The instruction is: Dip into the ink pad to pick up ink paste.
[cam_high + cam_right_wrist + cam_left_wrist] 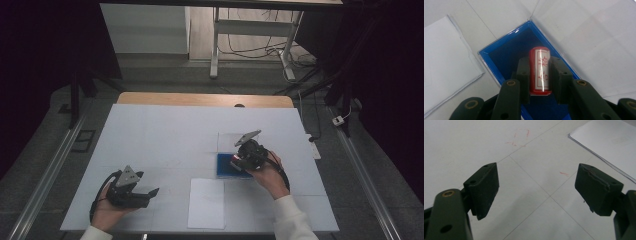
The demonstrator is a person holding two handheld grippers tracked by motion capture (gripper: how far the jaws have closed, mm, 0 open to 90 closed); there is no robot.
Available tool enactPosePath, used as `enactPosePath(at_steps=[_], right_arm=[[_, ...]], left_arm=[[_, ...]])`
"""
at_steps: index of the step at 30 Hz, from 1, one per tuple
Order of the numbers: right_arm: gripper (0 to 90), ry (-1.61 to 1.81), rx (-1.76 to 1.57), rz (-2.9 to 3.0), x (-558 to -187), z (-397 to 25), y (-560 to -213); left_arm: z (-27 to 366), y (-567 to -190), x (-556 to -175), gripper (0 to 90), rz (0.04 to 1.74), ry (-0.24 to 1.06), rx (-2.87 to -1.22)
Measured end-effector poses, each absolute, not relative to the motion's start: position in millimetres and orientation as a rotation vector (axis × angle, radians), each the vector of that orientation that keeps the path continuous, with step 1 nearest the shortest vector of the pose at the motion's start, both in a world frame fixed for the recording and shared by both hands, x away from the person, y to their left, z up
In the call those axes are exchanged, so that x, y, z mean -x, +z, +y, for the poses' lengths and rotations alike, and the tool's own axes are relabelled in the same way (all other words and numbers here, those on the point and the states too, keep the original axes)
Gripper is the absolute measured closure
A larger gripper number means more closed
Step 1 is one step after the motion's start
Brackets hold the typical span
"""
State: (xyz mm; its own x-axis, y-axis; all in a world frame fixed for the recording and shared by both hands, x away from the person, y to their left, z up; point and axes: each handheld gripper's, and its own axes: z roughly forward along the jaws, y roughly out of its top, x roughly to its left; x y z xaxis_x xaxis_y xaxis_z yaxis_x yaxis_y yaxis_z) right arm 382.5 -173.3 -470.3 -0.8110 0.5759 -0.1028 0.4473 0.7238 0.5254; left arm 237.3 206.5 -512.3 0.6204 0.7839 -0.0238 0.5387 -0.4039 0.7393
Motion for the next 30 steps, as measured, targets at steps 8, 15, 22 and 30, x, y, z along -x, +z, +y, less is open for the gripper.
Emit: enactPosePath(at_steps=[8,15,22,30], right_arm=[[70.6,0.725,-0.796,2.660,-380.9,-173.9,-472.7],[70.5,0.702,-0.789,2.659,-379.9,-171.8,-472.4],[70.5,0.708,-0.790,2.663,-380.4,-172.5,-472.8],[70.3,0.697,-0.781,2.655,-379.1,-171.1,-472.7]], left_arm=[[206.0,-512.3,-237.0,19.3,1.033,0.428,-2.110],[205.9,-512.0,-236.7,19.2,1.035,0.429,-2.110],[205.6,-512.3,-237.0,19.2,1.036,0.430,-2.112],[205.8,-512.3,-237.1,19.2,1.035,0.429,-2.112]])
